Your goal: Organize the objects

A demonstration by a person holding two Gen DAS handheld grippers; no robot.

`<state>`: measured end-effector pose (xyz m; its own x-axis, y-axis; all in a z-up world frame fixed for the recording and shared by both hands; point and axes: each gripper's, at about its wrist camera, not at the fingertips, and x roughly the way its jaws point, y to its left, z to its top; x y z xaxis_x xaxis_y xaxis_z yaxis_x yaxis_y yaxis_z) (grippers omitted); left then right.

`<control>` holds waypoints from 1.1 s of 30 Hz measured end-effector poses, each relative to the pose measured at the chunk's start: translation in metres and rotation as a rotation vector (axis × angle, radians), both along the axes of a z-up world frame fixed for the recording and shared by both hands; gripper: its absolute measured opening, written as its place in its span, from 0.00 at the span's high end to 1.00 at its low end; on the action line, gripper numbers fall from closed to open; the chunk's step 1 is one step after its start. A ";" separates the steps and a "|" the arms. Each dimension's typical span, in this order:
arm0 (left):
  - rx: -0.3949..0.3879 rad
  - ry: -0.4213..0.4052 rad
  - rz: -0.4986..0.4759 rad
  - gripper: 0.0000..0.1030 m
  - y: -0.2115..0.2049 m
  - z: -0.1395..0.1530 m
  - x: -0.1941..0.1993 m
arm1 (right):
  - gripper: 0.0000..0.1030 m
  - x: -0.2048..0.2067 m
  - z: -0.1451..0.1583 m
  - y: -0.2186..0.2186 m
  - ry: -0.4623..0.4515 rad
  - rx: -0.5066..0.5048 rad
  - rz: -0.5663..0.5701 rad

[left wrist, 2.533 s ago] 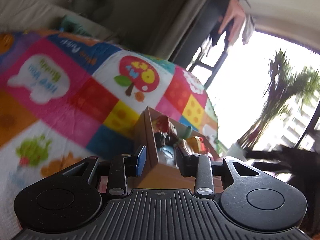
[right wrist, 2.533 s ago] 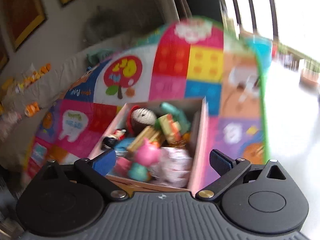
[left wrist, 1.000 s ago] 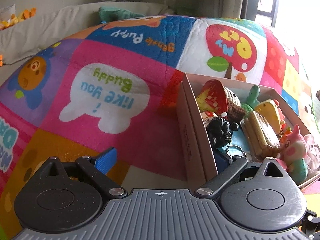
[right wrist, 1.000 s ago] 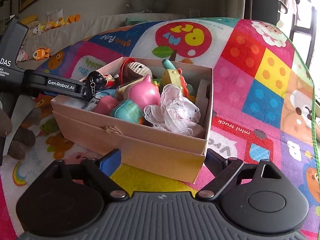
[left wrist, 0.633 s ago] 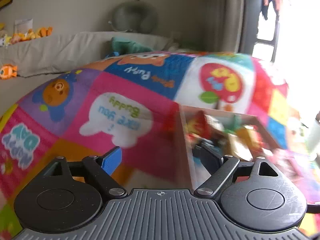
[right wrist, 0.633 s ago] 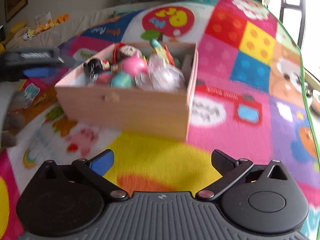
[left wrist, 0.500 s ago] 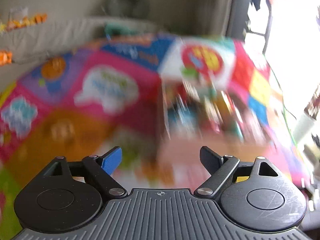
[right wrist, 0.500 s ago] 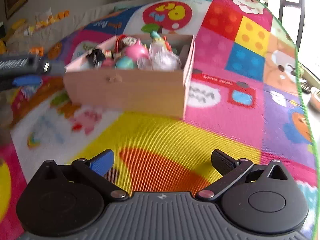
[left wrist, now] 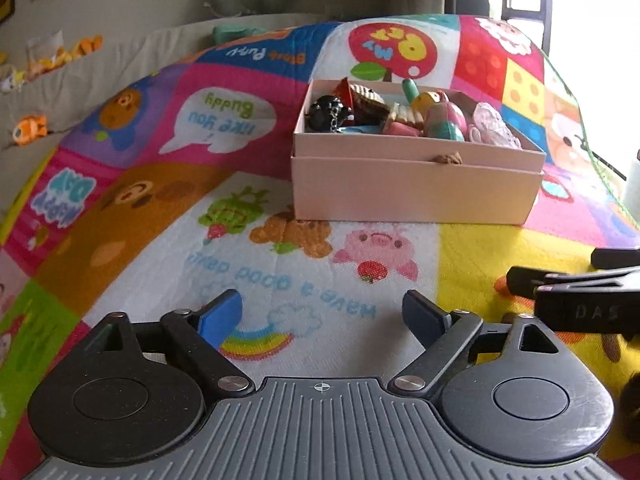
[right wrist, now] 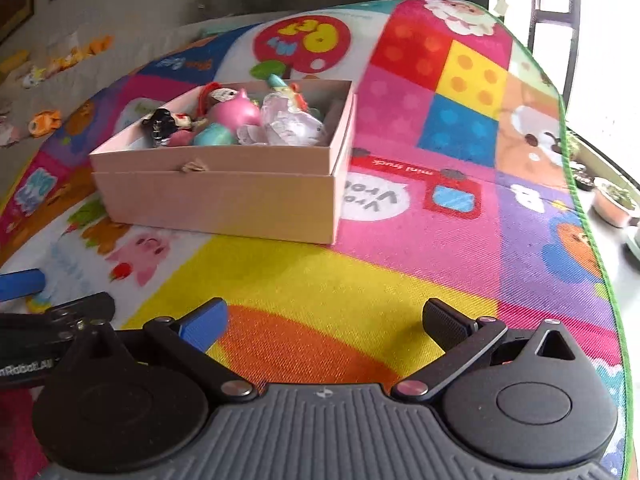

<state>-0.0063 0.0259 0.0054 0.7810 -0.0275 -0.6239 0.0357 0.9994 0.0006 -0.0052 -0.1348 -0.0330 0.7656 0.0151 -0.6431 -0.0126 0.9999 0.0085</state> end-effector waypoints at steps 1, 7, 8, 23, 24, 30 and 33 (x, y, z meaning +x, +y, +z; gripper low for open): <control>0.000 0.002 -0.003 0.07 -0.002 -0.001 0.001 | 0.00 0.000 0.000 0.001 -0.002 -0.008 -0.002; -0.001 0.007 0.016 0.04 -0.005 -0.001 0.005 | 0.00 -0.002 -0.001 0.000 -0.005 -0.002 -0.003; 0.000 0.008 0.017 0.04 -0.005 -0.001 0.006 | 0.00 -0.002 -0.001 -0.001 -0.005 0.000 -0.003; 0.005 0.010 0.037 0.03 -0.006 -0.001 0.009 | 0.00 -0.003 -0.002 -0.002 -0.004 0.003 -0.019; 0.007 0.010 0.037 0.03 -0.006 -0.001 0.009 | 0.00 -0.003 -0.002 -0.003 -0.005 0.004 -0.020; 0.006 0.010 0.037 0.03 -0.006 -0.001 0.009 | 0.00 -0.003 -0.002 -0.004 -0.005 0.002 -0.019; 0.007 0.010 0.037 0.03 -0.006 -0.001 0.009 | 0.00 -0.003 -0.002 -0.003 -0.005 0.002 -0.019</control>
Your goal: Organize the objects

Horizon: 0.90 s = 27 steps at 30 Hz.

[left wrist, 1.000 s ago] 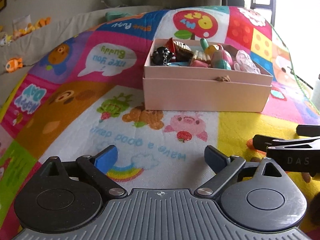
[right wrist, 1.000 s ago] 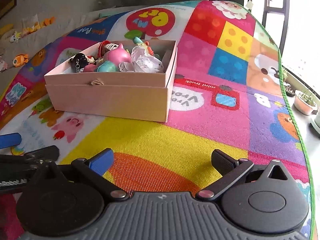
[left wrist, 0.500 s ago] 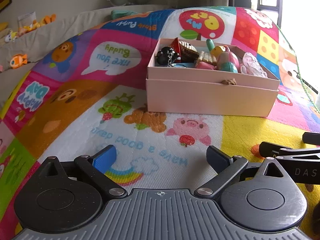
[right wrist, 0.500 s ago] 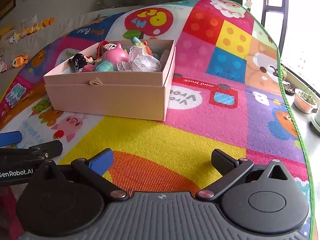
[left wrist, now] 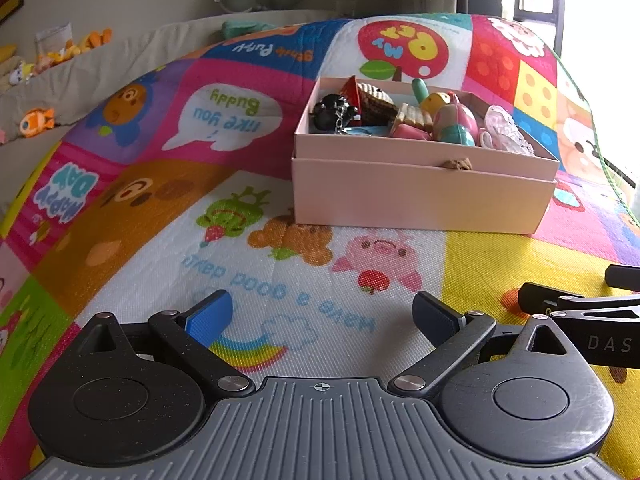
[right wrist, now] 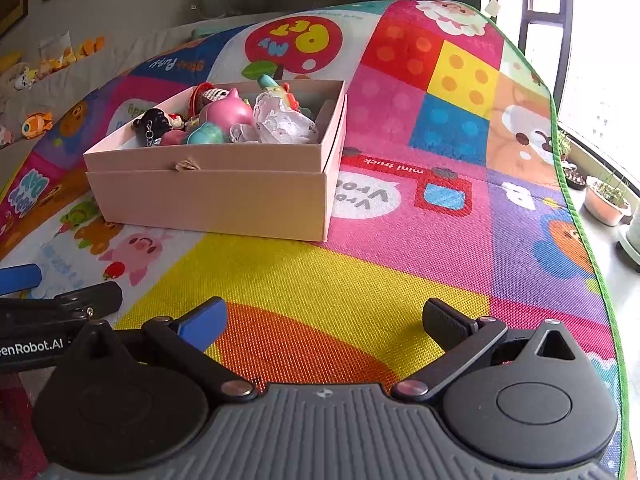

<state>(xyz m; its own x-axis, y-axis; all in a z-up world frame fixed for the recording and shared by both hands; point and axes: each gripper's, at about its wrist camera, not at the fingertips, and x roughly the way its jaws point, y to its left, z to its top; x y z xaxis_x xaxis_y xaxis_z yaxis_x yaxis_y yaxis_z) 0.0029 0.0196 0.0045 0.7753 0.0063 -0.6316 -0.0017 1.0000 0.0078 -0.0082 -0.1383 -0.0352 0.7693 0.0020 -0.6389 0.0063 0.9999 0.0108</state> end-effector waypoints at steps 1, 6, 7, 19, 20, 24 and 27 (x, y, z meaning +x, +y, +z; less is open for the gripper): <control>-0.001 0.000 0.000 0.03 0.000 0.000 0.000 | 0.00 0.000 0.000 0.000 0.000 -0.001 0.000; -0.001 0.000 0.000 0.03 0.000 0.000 0.000 | 0.00 0.000 0.000 0.000 -0.001 0.000 0.000; 0.000 0.000 0.000 0.03 0.000 0.000 0.000 | 0.00 0.000 0.000 0.000 0.000 0.000 0.000; 0.001 0.000 0.000 0.03 0.000 0.001 0.000 | 0.00 0.000 0.000 -0.001 0.000 -0.001 0.000; 0.000 -0.001 0.000 0.03 0.000 0.000 0.000 | 0.00 0.000 0.000 -0.001 0.000 -0.001 0.000; 0.001 0.000 0.000 0.03 0.000 0.001 0.000 | 0.00 0.000 -0.001 0.000 -0.001 -0.003 0.000; 0.000 0.000 -0.001 0.03 0.000 0.001 0.000 | 0.00 0.000 0.000 0.000 0.000 0.001 0.000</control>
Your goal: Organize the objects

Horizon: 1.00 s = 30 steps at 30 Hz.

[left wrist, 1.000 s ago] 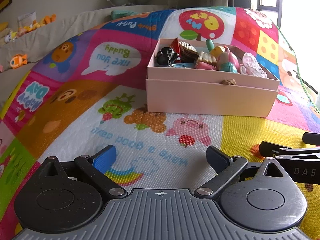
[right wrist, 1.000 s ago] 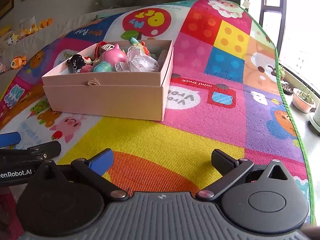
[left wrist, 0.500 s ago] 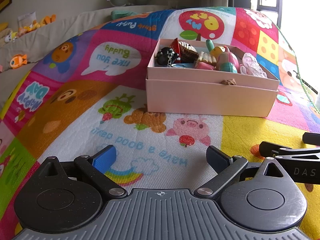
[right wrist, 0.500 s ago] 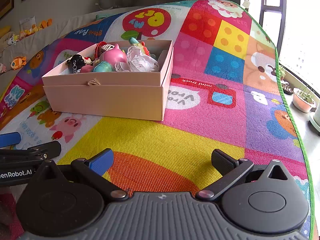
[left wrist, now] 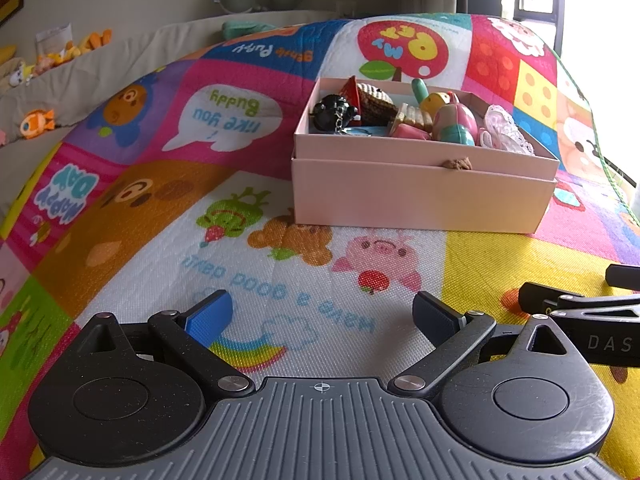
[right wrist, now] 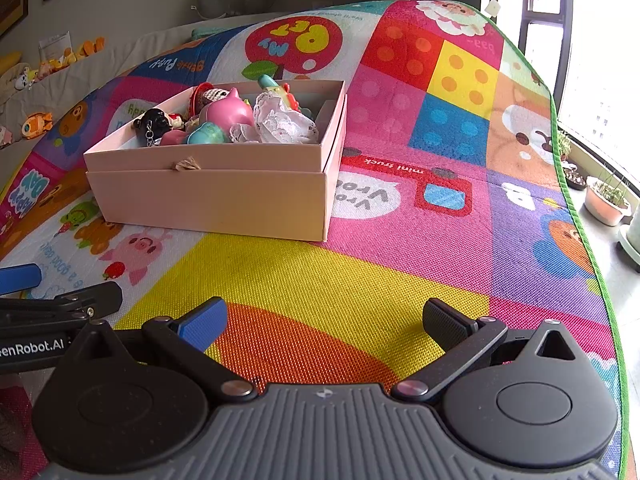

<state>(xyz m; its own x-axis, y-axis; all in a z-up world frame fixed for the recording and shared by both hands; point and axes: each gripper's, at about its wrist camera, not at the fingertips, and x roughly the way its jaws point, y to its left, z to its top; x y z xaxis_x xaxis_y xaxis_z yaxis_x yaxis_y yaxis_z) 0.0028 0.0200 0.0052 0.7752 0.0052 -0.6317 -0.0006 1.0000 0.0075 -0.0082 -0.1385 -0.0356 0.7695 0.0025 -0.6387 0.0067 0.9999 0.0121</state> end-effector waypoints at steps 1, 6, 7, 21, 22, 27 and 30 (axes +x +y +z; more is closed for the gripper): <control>-0.005 0.000 0.000 0.03 0.001 0.000 0.000 | 0.00 0.000 0.000 0.000 0.000 -0.003 0.000; 0.001 -0.001 0.001 0.03 -0.001 0.000 0.000 | 0.00 0.000 0.001 -0.001 0.000 0.000 0.000; 0.001 -0.001 0.001 0.03 -0.001 0.000 0.000 | 0.00 0.000 0.000 0.000 0.000 0.000 0.000; 0.000 -0.001 0.001 0.03 -0.001 0.000 -0.001 | 0.00 0.000 0.000 0.000 0.000 -0.001 0.000; -0.001 -0.002 0.001 0.03 -0.001 0.000 -0.001 | 0.00 0.000 0.000 0.000 0.000 -0.002 0.000; 0.003 -0.001 0.001 0.03 -0.002 0.000 -0.001 | 0.00 0.000 0.001 -0.001 0.000 -0.001 0.000; 0.002 -0.001 0.001 0.03 -0.001 0.000 -0.001 | 0.00 0.000 0.001 0.000 0.000 -0.001 0.000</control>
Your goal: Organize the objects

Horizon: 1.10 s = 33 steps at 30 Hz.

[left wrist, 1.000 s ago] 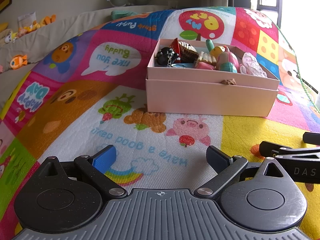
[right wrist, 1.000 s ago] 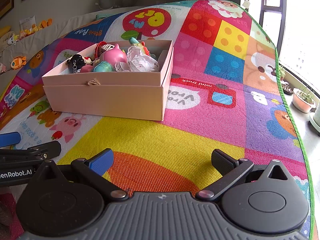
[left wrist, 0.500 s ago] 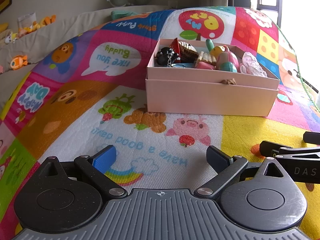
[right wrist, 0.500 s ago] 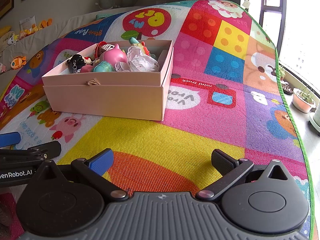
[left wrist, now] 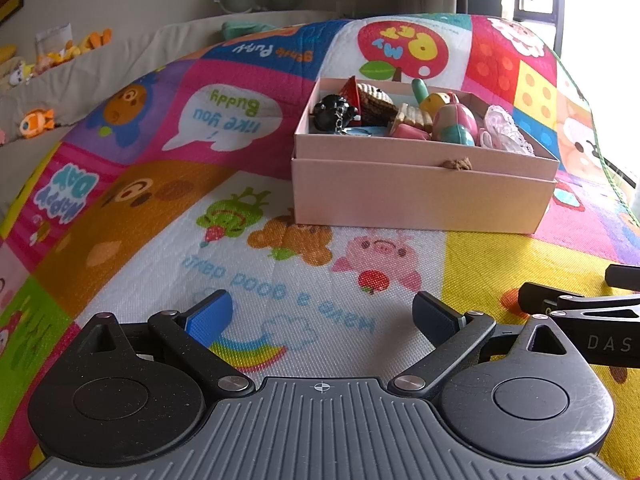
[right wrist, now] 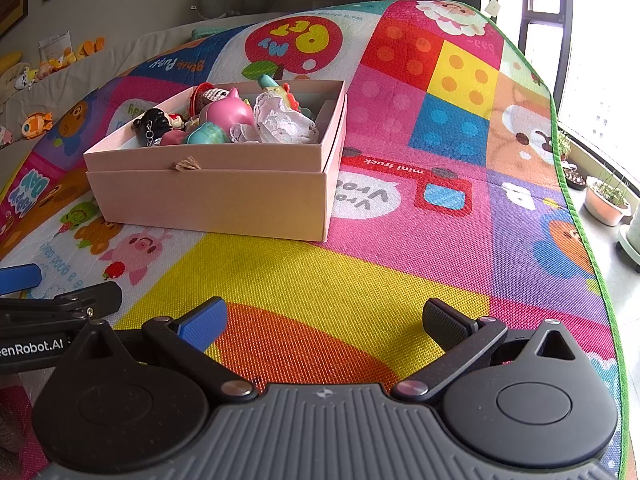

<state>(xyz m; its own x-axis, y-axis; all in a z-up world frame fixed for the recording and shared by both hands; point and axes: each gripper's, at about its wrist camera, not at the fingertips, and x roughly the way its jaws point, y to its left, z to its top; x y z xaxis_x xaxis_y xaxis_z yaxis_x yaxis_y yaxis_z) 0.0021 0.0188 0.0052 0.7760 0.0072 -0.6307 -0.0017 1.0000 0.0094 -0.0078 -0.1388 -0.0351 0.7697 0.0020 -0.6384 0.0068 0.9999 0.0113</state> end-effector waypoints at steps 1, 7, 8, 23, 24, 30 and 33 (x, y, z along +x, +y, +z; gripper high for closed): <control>0.000 0.000 0.000 0.03 0.000 0.000 0.000 | 0.00 0.000 -0.001 0.001 0.000 0.000 0.000; -0.004 0.000 0.000 0.03 0.000 0.000 0.000 | 0.00 0.000 -0.001 0.001 -0.001 0.000 0.000; 0.002 0.001 0.000 0.03 0.000 0.000 0.000 | 0.00 0.000 -0.002 0.002 0.000 0.001 0.000; 0.003 0.001 0.000 0.03 -0.001 0.000 0.001 | 0.00 0.000 0.000 0.000 0.000 0.001 0.000; 0.003 0.001 0.000 0.03 -0.001 0.000 0.001 | 0.00 0.000 0.000 0.000 0.000 0.001 0.000; 0.001 0.001 0.000 0.03 -0.001 0.000 0.001 | 0.00 0.000 0.000 0.000 0.000 0.001 0.000; 0.002 0.001 0.000 0.03 -0.001 0.000 0.001 | 0.00 0.000 0.001 -0.001 0.000 0.001 0.000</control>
